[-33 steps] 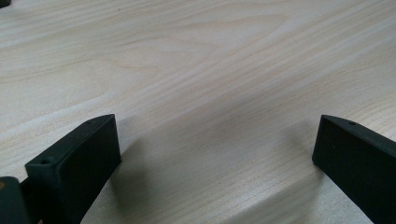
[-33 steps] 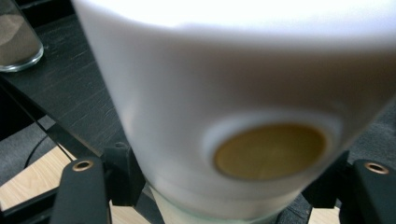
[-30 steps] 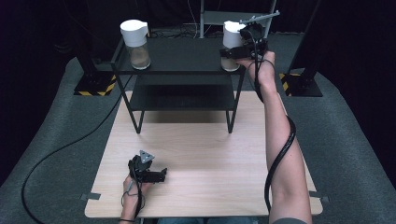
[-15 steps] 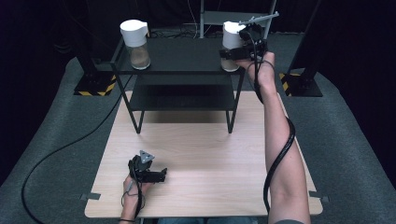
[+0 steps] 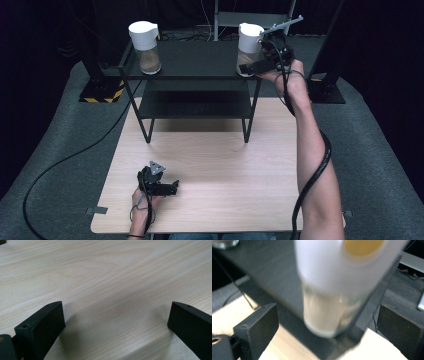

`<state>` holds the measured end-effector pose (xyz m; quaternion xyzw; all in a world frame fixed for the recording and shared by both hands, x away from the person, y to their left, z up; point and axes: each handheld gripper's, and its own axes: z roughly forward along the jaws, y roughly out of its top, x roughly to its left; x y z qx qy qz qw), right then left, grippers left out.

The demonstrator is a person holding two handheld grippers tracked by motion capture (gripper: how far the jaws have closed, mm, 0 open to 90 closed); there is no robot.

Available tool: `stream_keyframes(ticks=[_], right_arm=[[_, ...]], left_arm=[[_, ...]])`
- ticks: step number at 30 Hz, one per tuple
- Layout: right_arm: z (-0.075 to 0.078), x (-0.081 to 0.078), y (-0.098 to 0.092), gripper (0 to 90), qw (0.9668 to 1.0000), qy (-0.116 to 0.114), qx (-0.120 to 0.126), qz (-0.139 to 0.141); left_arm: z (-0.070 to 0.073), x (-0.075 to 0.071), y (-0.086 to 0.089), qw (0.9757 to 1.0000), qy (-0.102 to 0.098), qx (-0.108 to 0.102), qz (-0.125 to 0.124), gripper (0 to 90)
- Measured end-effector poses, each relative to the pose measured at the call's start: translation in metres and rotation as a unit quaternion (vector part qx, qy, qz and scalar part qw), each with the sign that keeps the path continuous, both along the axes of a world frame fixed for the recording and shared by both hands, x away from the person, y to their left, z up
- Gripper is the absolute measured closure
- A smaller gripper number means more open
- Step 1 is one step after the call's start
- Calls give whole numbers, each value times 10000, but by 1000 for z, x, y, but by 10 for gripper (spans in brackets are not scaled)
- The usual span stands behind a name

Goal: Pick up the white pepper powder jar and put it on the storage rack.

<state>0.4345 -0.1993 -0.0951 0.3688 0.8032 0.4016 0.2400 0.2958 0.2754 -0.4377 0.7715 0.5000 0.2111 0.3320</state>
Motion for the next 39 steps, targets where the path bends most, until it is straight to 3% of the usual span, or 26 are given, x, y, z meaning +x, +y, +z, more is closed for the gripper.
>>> stream_keyframes(ticks=[2, 8, 21, 32, 39], right_arm=[[-2, -9, -3, 26, 9999, -12, -153, -17], [-15, -34, -20, 26, 9996, -96, -281, 8], [-79, -87, -49, 20, 9985, -199, -504, -86], [-131, -120, -65, 7, 9980, 11, -591, -237], [-173, -140, -79, 3, 9979, 251, -456, -395]], left_arm=[[0, 0, 0, 10000, 6, 11, -7, 5], [0, 0, 0, 10000, 5, 14, -6, 5], [0, 0, 0, 10000, 3, 14, -6, 5], [0, 0, 0, 10000, 3, 12, -4, 5], [0, 0, 0, 10000, -2, 4, 3, 5]])
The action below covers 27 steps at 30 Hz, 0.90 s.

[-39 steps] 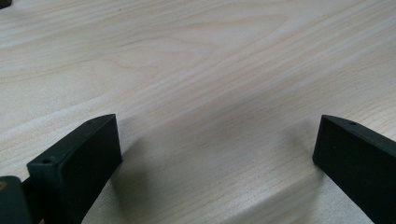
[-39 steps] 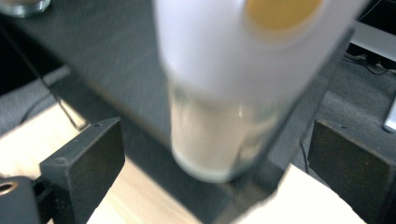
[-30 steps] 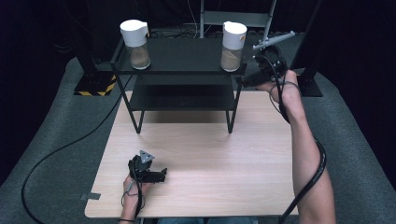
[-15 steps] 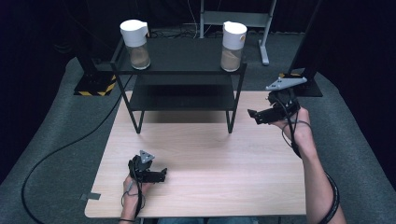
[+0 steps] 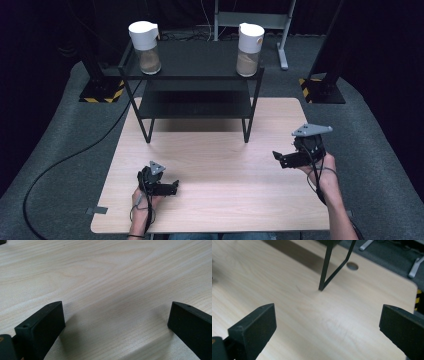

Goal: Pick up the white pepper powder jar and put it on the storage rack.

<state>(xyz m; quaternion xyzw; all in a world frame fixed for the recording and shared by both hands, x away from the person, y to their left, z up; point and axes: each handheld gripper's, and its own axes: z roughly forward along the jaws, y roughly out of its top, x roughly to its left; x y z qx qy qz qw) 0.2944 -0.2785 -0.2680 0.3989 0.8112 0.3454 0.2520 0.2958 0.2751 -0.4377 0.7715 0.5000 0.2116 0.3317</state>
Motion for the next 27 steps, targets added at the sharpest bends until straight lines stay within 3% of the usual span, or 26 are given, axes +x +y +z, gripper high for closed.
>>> stream_keyframes(ticks=[5, 10, 13, 15, 17, 21, 26, 27], right_arm=[[-38, -16, -1, 0, 9995, 204, -138, -181], [-81, -34, -10, 0, 9987, 414, -28, -300], [-105, -41, -18, 0, 9978, 554, 165, -332], [-120, -48, -20, 0, 9976, 528, 195, -395], [-135, -53, -27, 0, 9970, 501, 432, -414], [-155, -59, -32, 0, 9954, 366, 673, -573], [-170, -55, -38, 0, 9918, 426, 964, -726], [-170, -55, -36, 0, 9922, 398, 910, -759]], left_arm=[[0, 0, 0, 10000, 1, 0, 3, 3], [0, 0, 0, 10000, 4, 9, -2, 3], [0, 0, 0, 10000, 1, 0, 5, 3], [0, 0, 0, 10000, 1, 1, 5, 3], [0, 0, 0, 10000, 1, 2, 4, 3], [0, 0, 0, 10000, 4, 13, -3, 3], [0, 0, 0, 10000, 3, 15, -5, 3], [0, 0, 0, 10000, 3, 14, -4, 3]])
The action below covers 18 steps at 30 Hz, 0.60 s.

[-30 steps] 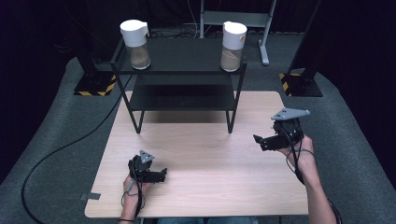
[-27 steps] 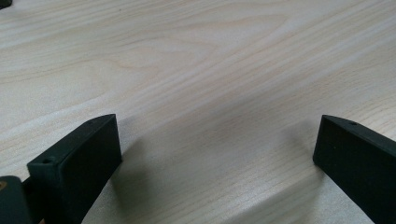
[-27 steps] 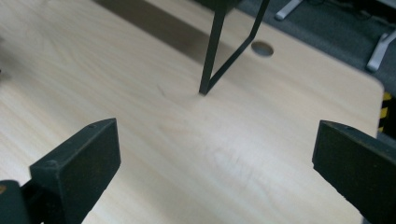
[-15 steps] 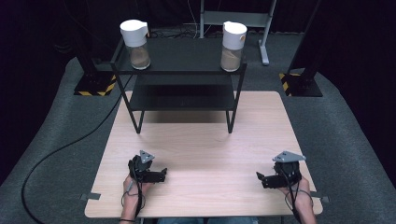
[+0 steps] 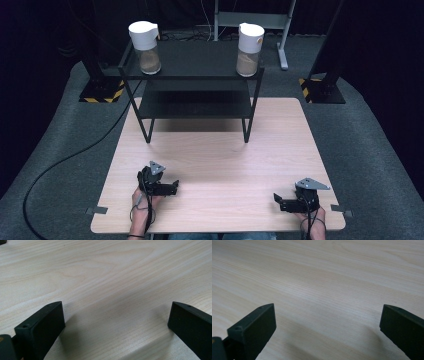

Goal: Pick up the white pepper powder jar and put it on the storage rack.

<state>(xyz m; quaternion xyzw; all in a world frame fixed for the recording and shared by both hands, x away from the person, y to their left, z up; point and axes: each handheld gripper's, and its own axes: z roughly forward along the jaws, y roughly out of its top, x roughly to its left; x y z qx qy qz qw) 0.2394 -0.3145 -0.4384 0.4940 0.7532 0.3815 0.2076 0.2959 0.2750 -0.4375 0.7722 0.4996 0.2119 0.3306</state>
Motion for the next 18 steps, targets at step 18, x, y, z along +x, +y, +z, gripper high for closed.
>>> stream_keyframes(ticks=[18], right_arm=[[-5, -6, 1, 2, 9994, -152, 155, -286]], left_arm=[[0, 0, 0, 10000, 1, 2, 0, 3]])
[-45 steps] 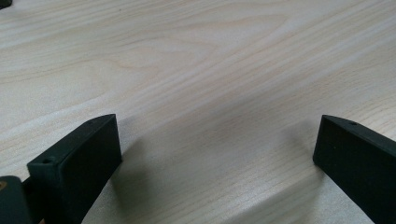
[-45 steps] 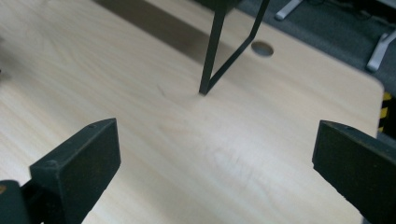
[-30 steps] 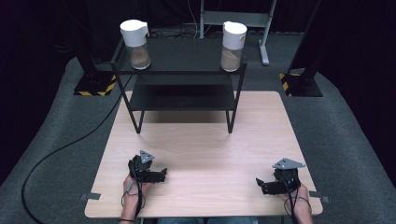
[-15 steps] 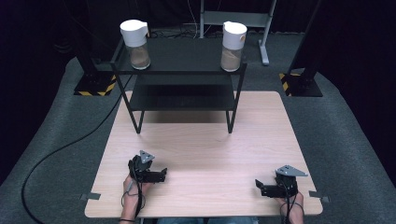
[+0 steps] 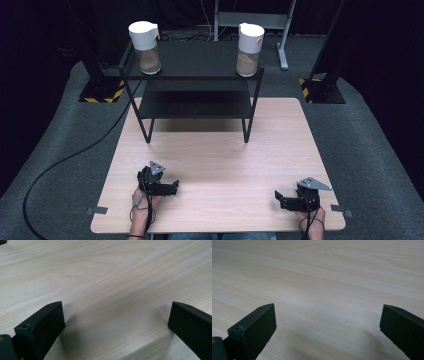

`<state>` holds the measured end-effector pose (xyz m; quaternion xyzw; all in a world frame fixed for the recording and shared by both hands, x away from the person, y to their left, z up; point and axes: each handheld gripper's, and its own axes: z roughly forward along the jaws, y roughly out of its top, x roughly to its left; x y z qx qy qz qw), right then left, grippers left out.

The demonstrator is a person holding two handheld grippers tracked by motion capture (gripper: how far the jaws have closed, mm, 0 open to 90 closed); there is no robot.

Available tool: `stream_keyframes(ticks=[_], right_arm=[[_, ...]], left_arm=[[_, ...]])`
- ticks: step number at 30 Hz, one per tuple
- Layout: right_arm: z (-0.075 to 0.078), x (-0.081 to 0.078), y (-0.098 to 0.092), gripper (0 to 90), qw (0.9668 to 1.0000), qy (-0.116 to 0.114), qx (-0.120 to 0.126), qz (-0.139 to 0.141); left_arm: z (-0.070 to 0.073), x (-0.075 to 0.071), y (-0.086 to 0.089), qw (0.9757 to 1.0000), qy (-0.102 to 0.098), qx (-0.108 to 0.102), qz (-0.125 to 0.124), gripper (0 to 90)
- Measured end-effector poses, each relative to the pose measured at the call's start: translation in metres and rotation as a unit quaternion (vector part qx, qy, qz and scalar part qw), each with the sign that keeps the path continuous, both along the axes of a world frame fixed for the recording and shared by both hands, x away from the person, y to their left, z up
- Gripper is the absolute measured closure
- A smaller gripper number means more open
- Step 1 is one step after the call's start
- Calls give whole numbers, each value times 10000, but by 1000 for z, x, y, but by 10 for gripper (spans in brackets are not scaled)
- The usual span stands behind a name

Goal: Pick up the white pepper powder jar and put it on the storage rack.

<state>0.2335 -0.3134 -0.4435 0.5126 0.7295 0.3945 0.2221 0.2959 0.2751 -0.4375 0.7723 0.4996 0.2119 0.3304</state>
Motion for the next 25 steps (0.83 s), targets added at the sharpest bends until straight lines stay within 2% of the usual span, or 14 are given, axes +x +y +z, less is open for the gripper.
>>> stream_keyframes(ticks=[11, 25], right_arm=[[2, 0, 5, 6, 9999, 39, -98, -111], [1, 2, 4, 0, 9999, 70, -51, -128]], left_arm=[[0, -1, 0, 10000, -17, 18, -7, 4], [0, 0, 0, 10000, -10, 11, -22, 3]])
